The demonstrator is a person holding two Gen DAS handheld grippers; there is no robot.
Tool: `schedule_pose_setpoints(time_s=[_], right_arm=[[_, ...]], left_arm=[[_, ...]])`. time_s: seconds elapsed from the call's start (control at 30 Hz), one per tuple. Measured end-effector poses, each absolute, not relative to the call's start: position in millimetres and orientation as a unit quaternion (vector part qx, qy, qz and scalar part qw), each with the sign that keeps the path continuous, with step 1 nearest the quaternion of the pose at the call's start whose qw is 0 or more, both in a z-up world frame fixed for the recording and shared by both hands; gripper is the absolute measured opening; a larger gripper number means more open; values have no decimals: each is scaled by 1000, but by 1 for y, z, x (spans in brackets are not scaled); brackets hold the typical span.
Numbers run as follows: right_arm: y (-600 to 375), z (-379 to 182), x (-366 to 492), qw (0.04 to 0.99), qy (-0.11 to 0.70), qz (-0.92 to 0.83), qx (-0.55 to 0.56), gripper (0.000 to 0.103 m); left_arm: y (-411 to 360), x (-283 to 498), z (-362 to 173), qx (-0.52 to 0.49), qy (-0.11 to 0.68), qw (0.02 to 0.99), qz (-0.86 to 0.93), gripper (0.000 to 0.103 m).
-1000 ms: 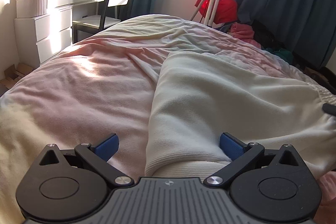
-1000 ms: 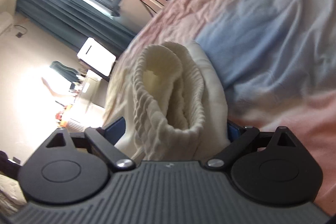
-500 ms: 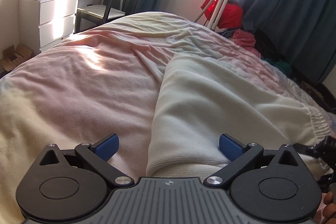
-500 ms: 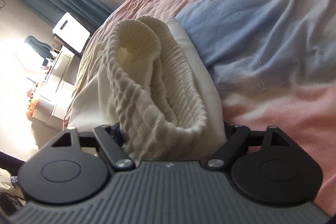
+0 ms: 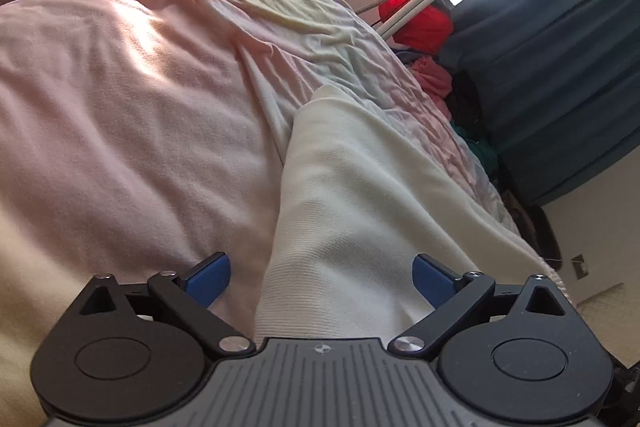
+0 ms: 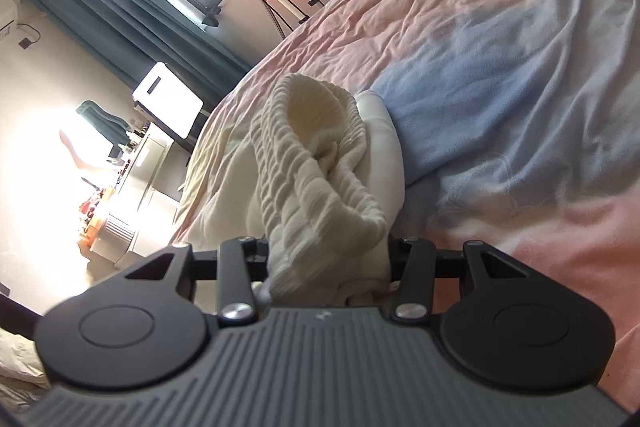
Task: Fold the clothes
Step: 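Grasp the pants fabric with the left gripper while the right gripper holds the cuffs, then fold the pants over onto themselves with both grippers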
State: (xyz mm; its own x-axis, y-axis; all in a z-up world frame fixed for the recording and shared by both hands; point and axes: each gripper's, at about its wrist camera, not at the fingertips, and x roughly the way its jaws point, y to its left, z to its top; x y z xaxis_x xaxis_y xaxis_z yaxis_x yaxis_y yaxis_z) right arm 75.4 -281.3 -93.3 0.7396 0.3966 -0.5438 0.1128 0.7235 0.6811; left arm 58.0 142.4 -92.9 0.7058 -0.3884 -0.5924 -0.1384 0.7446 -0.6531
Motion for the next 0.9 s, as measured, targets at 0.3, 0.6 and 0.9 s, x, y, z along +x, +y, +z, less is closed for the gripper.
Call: schedule_pose_setpoints(time_s=[0.3,0.6,0.9], right_arm=[[-279,-94,83,856,355,76,369,48],[-321,-51,77,843,322,88,423,44],[-481,7,76,841,260,18,475,44]], left_arm=[[129,60,-89,-312,380,867,-86,51],[98,65,-26,-331,352,867,-121,36],[-86,155,41,-294,364,859,-206,34]])
